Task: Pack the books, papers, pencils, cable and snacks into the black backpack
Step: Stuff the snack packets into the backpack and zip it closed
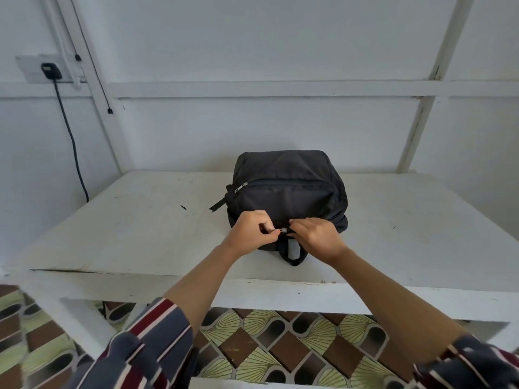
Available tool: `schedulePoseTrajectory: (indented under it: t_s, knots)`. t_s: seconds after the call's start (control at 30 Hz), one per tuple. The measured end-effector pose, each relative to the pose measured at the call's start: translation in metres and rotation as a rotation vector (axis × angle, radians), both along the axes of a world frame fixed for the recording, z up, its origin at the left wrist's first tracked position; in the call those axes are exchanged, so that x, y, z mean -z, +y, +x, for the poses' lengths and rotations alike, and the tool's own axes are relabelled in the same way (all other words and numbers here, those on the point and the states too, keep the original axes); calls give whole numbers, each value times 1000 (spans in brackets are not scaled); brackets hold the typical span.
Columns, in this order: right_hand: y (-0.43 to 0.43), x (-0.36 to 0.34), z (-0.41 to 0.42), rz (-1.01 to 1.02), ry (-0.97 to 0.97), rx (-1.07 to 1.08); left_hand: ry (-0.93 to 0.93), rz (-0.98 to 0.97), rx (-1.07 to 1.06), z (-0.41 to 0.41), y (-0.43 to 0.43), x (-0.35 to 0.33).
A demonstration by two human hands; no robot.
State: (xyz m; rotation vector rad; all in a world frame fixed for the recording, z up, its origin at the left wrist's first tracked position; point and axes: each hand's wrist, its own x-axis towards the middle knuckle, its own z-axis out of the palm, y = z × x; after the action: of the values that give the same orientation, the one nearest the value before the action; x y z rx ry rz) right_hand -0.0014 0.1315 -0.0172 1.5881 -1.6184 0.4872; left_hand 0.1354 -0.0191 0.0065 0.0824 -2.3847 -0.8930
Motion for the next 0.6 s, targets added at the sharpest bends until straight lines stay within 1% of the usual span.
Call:
schedulePoseTrajectory:
  t_s: [0.13, 0.27, 0.37, 0.5, 0.6]
  knots:
    - [0, 3, -3, -52, -12, -6, 12, 54, -98, 14, -25, 2]
    - [-2, 1, -6, -3, -47, -4, 7, 102, -242, 37, -53, 0]
    - [-11, -10, 8, 13, -54, 19, 0, 86, -216, 41, -56, -3]
    - [-50, -16, 38, 109, -10, 2, 11, 78, -189, 41, -55, -4]
    - [-77, -16, 50, 89, 1, 27, -6, 99, -164, 42, -61, 0]
